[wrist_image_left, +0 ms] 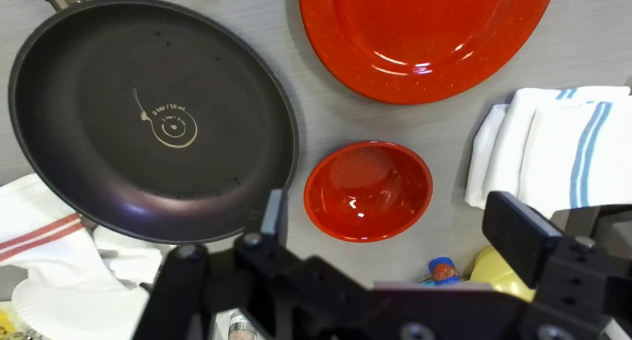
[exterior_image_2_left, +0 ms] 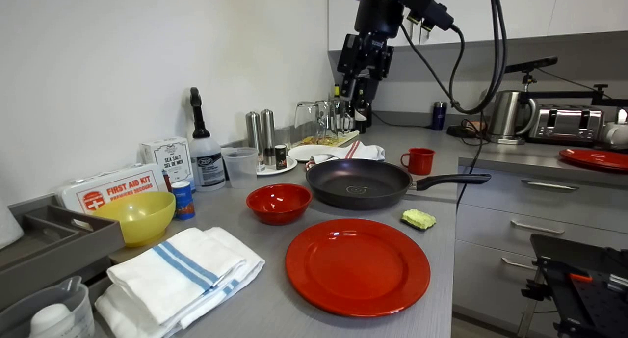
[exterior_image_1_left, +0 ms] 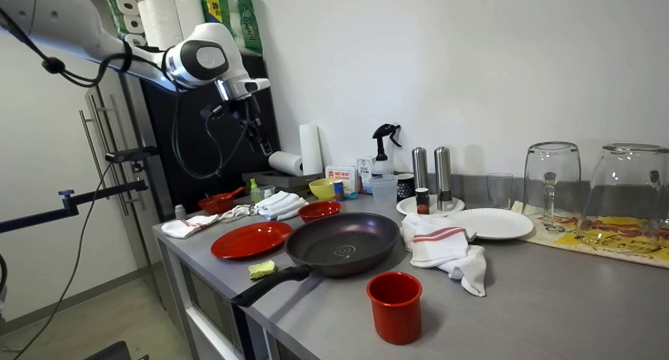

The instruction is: Pick up the bowl and put it on the plate

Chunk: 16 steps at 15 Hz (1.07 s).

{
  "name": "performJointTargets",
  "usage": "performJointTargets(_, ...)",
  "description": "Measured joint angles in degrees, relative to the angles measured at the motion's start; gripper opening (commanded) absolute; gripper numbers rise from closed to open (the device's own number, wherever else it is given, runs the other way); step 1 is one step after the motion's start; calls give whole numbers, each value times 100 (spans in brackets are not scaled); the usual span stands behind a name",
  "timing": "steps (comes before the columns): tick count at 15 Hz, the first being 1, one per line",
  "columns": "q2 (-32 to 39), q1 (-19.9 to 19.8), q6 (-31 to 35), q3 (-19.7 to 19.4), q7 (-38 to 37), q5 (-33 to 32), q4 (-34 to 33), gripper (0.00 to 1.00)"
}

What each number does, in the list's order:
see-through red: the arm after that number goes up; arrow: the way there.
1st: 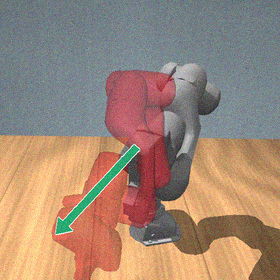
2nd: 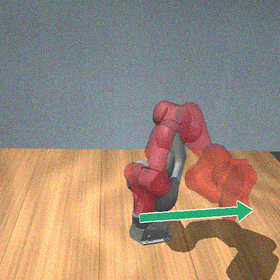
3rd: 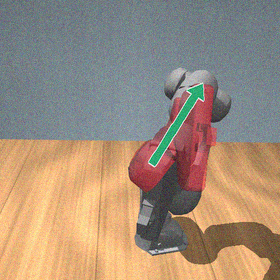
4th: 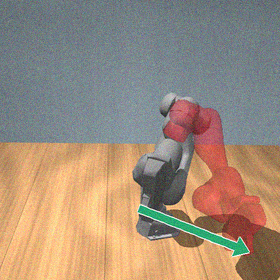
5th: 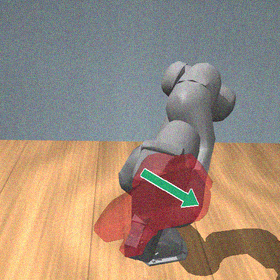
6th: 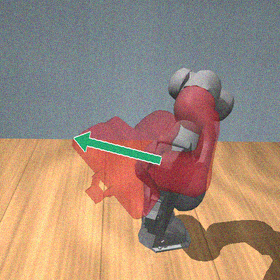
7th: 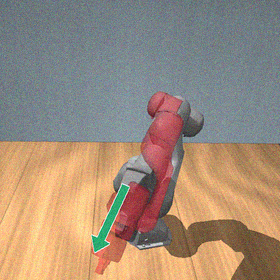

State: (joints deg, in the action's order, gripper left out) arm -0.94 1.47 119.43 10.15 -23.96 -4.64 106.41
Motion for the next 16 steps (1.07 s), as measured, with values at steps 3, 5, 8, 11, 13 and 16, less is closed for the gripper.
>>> performJointTargets(3,427,83,-124,-92,-724,-63,-428,100)
performJointTargets(5,706,154,-252,-182,-1279,-129,-685,100)
performJointTargets(8,1095,271,-493,-344,-2123,-141,-1042,100)
performJointTargets(11,1409,389,-666,-474,-2802,-137,-1334,100)
performJointTargets(13,1569,478,-673,-538,-3224,-137,-1472,100)
performJointTargets(16,1743,583,-651,-589,-3712,-137,-1584,100)
